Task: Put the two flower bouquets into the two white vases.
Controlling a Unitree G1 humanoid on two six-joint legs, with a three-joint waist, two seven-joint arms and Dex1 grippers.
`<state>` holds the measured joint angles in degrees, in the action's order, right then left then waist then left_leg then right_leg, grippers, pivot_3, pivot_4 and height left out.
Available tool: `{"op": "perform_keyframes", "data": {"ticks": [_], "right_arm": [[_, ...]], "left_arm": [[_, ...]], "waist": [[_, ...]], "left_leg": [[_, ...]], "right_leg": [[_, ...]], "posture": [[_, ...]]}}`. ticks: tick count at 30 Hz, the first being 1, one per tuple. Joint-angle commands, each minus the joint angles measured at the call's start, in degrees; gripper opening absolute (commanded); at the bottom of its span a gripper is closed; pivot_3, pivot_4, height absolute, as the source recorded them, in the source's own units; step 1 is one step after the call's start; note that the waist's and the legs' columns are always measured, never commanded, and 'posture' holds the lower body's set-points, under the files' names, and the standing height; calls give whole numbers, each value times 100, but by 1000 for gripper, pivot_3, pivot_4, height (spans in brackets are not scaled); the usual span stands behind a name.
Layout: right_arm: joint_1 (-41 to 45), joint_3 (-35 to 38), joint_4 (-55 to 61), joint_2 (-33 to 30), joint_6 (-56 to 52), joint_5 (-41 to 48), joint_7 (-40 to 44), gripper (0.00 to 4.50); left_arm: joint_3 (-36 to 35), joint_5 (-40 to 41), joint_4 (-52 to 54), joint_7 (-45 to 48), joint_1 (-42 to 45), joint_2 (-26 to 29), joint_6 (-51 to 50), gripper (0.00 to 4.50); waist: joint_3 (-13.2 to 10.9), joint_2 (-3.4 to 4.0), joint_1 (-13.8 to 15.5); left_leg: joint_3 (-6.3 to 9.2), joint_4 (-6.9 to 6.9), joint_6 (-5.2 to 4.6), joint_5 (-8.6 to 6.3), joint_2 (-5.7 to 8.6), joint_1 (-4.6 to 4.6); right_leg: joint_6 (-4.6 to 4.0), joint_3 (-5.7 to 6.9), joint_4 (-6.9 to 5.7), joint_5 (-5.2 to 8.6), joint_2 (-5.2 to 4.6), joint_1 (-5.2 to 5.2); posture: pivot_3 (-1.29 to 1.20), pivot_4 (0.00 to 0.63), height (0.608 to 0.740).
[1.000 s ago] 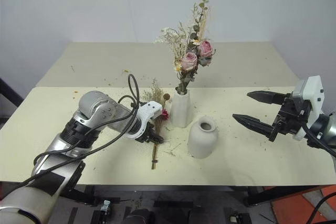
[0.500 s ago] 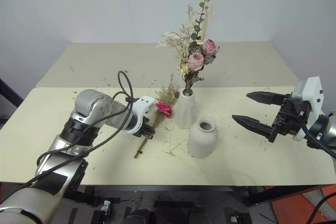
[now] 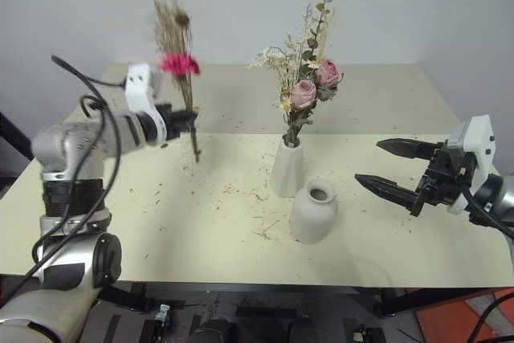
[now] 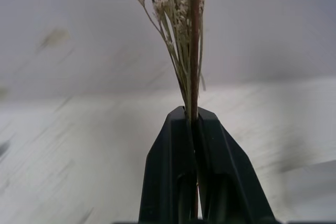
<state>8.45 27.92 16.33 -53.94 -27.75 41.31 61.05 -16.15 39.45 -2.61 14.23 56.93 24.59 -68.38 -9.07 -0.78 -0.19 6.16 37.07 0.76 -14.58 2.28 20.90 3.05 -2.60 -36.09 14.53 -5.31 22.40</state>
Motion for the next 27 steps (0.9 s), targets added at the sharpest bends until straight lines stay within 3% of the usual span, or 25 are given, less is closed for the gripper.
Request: {"op": "perform_keyframes", "data": {"ticks": [1,6,11,16,27], "right_arm": [[86,115,-1,-83,55,32,25,4500],[-13,205,-5,-103,24,27,12,4500],[-128,289,23,-106,17,36,3,4500],[-176,322,26,-117,21,47,-4,4500],[-156,259,-4,-130,22,1,-57,4500]], "left_arm": [[-272,755,621,899,179,96,219,38],[-538,1872,921,1817,259,97,178,38],[-478,2405,1104,2328,122,93,380,38],[47,2368,1380,2748,-70,54,615,38],[1432,1407,1228,3222,-201,-787,1806,38]], "waist": [[0,1,-8],[0,1,-54],[1,1,-89],[1,1,-65],[0,0,-68]], "left_leg": [[0,0,-1,0,0,0],[-1,3,-1,0,-1,-6],[-2,3,-2,0,-2,-16],[-2,4,-2,0,-2,-16],[-4,3,-3,-1,-1,-14]], "right_leg": [[0,0,0,0,0,0],[0,-1,-8,0,3,-4],[0,-4,-8,0,6,-11],[0,-4,-6,0,6,-13],[0,-5,0,0,7,-16]], "posture": [[0,150,740],[0,150,740],[0,150,740],[0,150,740],[0,150,740]]}}
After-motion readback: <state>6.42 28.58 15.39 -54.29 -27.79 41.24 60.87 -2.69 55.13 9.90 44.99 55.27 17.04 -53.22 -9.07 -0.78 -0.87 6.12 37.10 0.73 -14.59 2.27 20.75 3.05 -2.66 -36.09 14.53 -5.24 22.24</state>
